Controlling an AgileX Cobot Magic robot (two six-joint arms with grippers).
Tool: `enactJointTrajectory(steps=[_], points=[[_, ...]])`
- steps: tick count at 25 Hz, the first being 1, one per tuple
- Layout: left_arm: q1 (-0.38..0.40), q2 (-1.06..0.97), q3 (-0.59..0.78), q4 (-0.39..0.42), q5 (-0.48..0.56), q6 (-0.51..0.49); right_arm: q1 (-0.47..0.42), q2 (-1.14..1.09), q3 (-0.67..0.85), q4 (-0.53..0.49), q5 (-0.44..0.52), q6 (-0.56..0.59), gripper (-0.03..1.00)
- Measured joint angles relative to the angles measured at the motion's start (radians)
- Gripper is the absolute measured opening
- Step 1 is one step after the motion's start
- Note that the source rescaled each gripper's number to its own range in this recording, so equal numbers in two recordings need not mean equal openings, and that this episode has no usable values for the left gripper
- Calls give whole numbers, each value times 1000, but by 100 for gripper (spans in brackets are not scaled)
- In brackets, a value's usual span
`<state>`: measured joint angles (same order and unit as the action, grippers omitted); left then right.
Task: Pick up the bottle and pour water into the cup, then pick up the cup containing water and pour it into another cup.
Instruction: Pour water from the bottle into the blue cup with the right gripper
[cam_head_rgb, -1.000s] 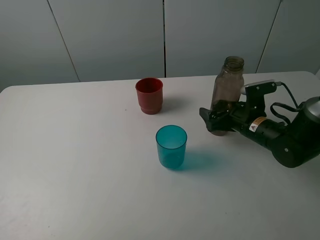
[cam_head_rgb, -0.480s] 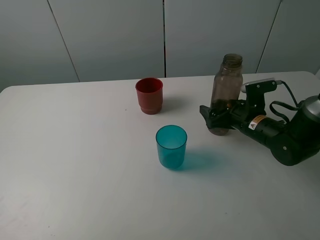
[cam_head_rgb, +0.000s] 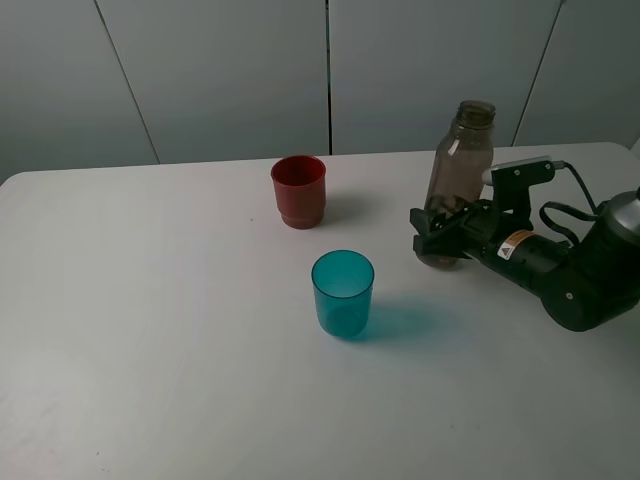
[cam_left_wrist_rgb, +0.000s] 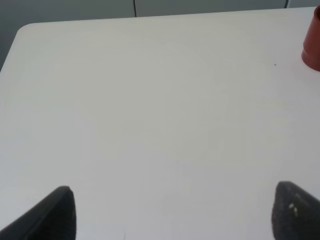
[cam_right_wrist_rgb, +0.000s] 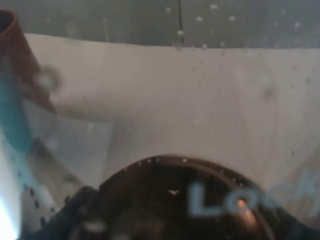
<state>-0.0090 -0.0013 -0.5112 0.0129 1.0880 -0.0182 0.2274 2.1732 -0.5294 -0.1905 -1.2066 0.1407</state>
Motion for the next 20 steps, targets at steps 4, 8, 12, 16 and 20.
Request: enactJointTrajectory(steps=[4,8,12,16,20], points=[[0,0,0,0,0,0,0,0,0,0,0,0,0],[0,0,0,0,0,0,0,-22,0,0,27,0,0],[0,0,0,0,0,0,0,-57,0,-8,34,-18,0],[0,0,0,0,0,0,0,-82,0,-34,37,-148,0],[0,0,0,0,0,0,0,-87,0,-80,39,-276,0]])
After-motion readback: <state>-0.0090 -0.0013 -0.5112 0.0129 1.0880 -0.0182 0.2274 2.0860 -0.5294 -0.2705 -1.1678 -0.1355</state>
